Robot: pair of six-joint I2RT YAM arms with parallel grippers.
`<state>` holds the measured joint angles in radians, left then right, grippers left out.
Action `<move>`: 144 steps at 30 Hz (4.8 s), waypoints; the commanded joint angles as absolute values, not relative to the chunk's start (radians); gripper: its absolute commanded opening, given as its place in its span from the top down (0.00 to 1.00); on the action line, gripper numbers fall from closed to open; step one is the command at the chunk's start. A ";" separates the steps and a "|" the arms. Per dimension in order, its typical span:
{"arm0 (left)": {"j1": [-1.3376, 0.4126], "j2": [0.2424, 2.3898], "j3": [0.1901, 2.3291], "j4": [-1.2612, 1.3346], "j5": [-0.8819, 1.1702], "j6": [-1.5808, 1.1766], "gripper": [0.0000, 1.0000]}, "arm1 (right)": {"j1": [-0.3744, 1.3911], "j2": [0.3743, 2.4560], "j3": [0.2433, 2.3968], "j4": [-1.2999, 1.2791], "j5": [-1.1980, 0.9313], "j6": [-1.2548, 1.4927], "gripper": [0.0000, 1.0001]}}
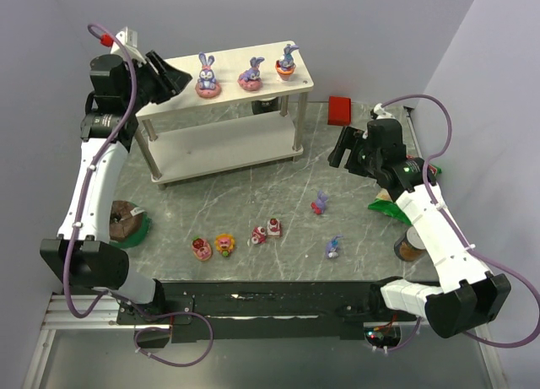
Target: Place and organize the plastic toys onto the shelf
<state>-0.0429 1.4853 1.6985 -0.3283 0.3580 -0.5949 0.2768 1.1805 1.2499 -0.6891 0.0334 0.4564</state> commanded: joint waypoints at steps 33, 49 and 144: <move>-0.081 1.549 1.698 -0.359 0.304 -0.518 0.80 | 0.268 1.144 1.244 -0.672 0.048 0.463 0.08; -0.089 1.502 1.667 -0.360 0.313 -0.508 0.82 | 0.268 1.144 1.224 -0.658 0.037 0.483 0.09; -0.957 1.609 1.207 0.288 -0.061 -0.166 0.12 | 0.360 1.313 1.482 -0.942 -0.255 0.747 1.00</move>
